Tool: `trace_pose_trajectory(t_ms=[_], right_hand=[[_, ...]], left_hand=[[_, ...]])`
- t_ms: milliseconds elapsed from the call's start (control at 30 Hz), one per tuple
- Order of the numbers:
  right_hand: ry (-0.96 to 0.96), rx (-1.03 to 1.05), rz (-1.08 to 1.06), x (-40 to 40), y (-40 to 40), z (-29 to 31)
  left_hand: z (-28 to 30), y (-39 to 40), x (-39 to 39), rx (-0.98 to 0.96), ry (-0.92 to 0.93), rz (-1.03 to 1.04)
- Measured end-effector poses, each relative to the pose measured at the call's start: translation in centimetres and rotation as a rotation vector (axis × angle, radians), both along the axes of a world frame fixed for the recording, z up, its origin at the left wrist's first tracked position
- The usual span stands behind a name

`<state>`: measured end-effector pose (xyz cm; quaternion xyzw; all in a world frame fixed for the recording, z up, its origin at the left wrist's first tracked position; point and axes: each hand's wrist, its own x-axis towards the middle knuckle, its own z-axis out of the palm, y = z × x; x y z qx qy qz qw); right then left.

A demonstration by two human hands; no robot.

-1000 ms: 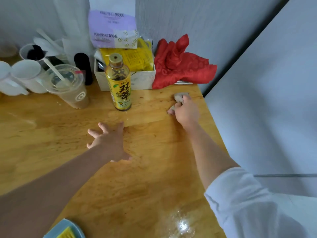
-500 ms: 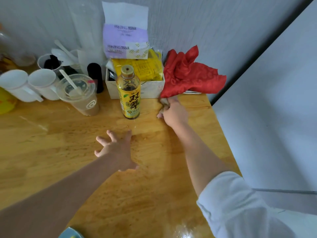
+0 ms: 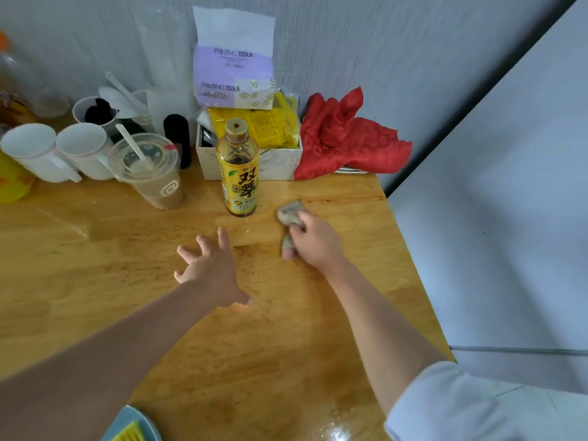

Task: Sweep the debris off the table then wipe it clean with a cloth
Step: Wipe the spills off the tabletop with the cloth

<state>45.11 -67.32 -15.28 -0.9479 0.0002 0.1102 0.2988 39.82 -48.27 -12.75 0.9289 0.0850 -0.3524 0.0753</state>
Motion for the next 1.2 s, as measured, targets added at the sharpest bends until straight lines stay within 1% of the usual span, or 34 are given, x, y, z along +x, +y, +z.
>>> trace_pose_trajectory(t_ms=[100, 167, 233, 267, 333, 367, 400, 433, 500, 533, 567, 633, 700, 767, 833, 900, 967, 1033, 1133, 1200], right_hand=[[-0.006, -0.002, 0.255, -0.4, 4.7, 0.8], [0.042, -0.004, 0.352, -0.7, 5.5, 0.6], [0.13, 0.045, 0.345, -1.2, 4.5, 1.0], [0.155, 0.082, 0.3, -1.2, 3.6, 1.0], [0.18, 0.238, 0.153, -1.0, 2.2, 1.7], [0.18, 0.304, 0.106, -0.9, 2.1, 2.0], [0.17, 0.329, 0.111, -0.7, 2.7, 2.4], [0.162, 0.295, 0.16, -0.4, 3.5, 2.5], [0.148, 0.08, 0.334, 0.1, 5.8, 2.1], [0.165, -0.038, 0.409, 0.2, 6.7, 2.0], [0.206, -0.102, 0.462, 0.2, 7.1, 2.0], [0.313, -0.09, 0.49, 0.1, 5.9, 2.8], [0.318, 0.042, 0.363, -0.7, 2.6, 4.3], [0.222, 0.244, 0.132, -1.5, -1.4, 5.6], [0.177, 0.397, -0.014, -2.5, -4.4, 7.1], [0.126, 0.434, -0.145, -3.7, -5.7, 8.2], [0.073, 0.382, -0.255, -4.6, -5.5, 8.1], [0.088, 0.262, -0.282, -4.9, -4.3, 6.3], [0.237, 0.063, -0.162, -5.7, -1.3, 2.8], [0.292, -0.014, -0.114, -6.7, 1.1, 2.2]], left_hand=[[-1.0, 0.7, 0.0, 0.019, -0.026, -0.006], [-1.7, 1.0, 0.0, 0.034, -0.042, -0.049], [-2.0, 1.3, -0.3, 0.021, -0.058, -0.043], [-1.9, 1.4, -0.5, 0.016, -0.061, -0.038], [-1.3, 1.3, -0.8, 0.0, -0.057, -0.024], [-1.1, 1.1, -0.9, -0.009, -0.05, -0.014], [-0.9, 1.1, -1.0, -0.016, -0.053, -0.001], [-0.9, 1.1, -0.9, -0.02, -0.052, 0.002], [-1.0, 1.1, -1.0, -0.016, -0.057, -0.004], [-1.1, 1.2, -1.1, -0.009, -0.061, -0.011], [-1.1, 1.3, -1.2, -0.01, -0.061, -0.015], [-0.7, 1.4, -1.2, -0.036, -0.064, -0.004], [-0.3, 1.4, -1.4, -0.063, -0.065, -0.017], [-0.2, 2.2, -1.5, -0.089, -0.062, -0.043], [0.1, 3.7, -1.9, -0.13, -0.073, -0.056], [0.6, 5.6, -3.0, -0.146, -0.121, -0.034], [1.4, 7.2, -4.5, -0.082, -0.139, 0.042], [2.4, 8.3, -6.3, 0.034, -0.056, 0.119], [3.7, 9.4, -8.7, 0.178, 0.086, 0.241], [4.4, 9.6, -10.3, 0.22, 0.162, 0.286]])
